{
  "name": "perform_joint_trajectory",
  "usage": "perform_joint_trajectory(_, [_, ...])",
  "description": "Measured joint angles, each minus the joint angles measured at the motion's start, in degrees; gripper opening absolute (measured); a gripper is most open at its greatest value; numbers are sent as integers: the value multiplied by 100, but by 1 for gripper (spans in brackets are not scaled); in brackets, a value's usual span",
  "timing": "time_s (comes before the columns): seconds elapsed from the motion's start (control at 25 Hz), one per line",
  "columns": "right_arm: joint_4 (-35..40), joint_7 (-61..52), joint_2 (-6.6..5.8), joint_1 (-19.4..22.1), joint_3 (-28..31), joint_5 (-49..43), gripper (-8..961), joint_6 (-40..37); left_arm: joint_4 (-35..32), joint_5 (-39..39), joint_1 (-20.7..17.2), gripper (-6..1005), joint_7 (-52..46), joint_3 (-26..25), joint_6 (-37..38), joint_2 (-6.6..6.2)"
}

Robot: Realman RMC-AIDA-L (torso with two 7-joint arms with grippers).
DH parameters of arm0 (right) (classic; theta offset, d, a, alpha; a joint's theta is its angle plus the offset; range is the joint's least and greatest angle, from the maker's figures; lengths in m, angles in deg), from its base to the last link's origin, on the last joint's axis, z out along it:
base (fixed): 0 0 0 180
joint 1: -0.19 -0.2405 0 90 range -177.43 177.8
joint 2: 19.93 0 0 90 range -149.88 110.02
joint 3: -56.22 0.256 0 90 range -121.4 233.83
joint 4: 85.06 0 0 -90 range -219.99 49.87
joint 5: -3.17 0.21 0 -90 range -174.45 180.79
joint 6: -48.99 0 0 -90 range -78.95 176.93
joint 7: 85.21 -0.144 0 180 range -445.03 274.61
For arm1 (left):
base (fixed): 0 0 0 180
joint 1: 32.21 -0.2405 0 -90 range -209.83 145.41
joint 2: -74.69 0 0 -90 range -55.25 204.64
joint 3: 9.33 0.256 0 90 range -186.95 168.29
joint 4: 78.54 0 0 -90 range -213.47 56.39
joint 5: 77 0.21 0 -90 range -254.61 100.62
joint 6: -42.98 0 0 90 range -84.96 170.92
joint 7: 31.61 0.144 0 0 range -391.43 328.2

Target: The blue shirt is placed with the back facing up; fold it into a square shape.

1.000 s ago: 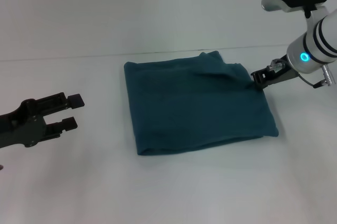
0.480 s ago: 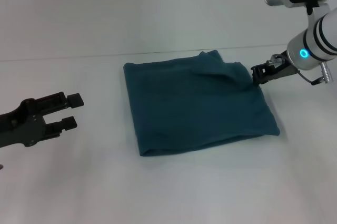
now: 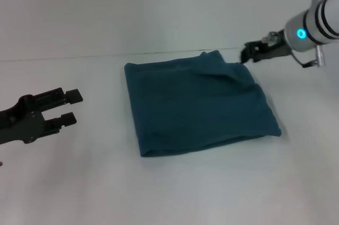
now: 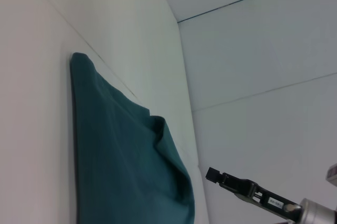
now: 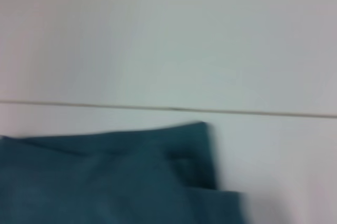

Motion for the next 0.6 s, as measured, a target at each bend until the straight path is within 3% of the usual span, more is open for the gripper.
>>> perform_joint_trajectory(0.2, [-381,622,-45,-280,-25,865,310,-394,7,-97,-31,784,6,-149,-51,2])
perform_joint_trajectory(0.4, [-884,662,6,-467,-145,721,303,-245,9,-104,-71,782,24,-276,-55,1])
perform_joint_trajectory(0.6, [-1309,603,56,-488,-203,372,299,439,9,-106,-77,783,32,-281,-62,10])
